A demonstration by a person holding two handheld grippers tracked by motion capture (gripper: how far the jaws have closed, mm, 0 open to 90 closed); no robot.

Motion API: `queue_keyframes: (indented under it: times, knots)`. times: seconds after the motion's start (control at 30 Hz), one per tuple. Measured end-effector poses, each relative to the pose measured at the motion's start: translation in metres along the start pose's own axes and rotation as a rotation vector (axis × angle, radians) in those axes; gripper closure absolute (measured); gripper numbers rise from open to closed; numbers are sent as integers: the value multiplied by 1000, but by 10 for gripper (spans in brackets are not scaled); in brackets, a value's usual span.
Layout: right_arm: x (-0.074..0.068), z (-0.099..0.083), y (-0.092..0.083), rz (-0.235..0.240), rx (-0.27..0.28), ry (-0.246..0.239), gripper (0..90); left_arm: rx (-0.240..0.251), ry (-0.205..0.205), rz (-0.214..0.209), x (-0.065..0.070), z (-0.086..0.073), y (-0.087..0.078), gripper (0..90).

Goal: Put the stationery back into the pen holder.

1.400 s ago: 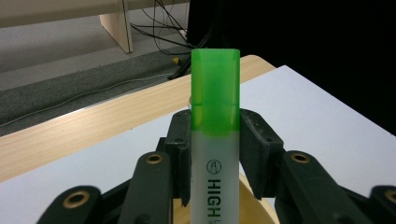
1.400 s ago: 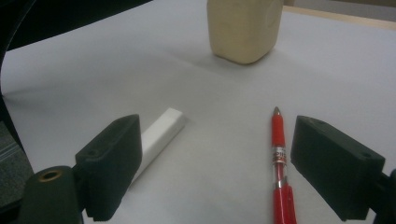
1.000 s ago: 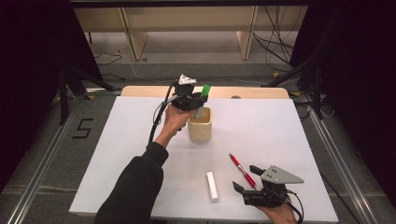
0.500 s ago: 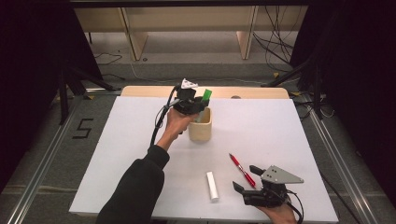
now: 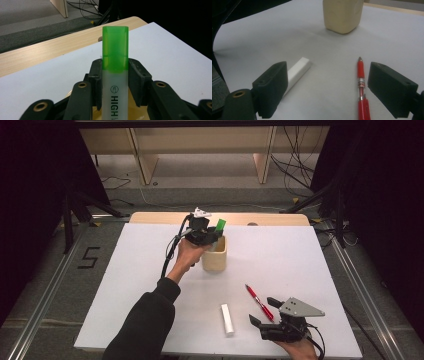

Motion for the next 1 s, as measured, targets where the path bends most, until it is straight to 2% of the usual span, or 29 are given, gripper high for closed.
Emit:
queue_keyframes:
  times: [0.33,0.43,0.53,0.7,0.83,1.0]
  knots:
    - [0,0,0,1,-2,1,173,-36,10,16,-3,-5,-2,651]
    - [0,0,0,0,-2,1,173,-21,1,4,-2,-3,-7,534]
    - [0,0,1,1,-3,1,173,-39,2,-6,-1,-4,-12,421]
    - [0,0,1,0,-3,0,173,-62,23,-12,1,-8,-23,379]
    - [0,0,0,-2,-2,2,173,-77,35,-33,4,-14,-32,356]
    - [0,0,0,-3,-1,2,173,-69,33,-61,3,-23,-44,325]
Point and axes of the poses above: each handheld gripper's, and its own axes: y roughly forward along the jaws, z roughly out of its top, x roughly to its right, the point moved 8 cm from there along y, roughly forward along the jaws, and after that the axes turned 15 degrees about -x, right-handed, at the moved point
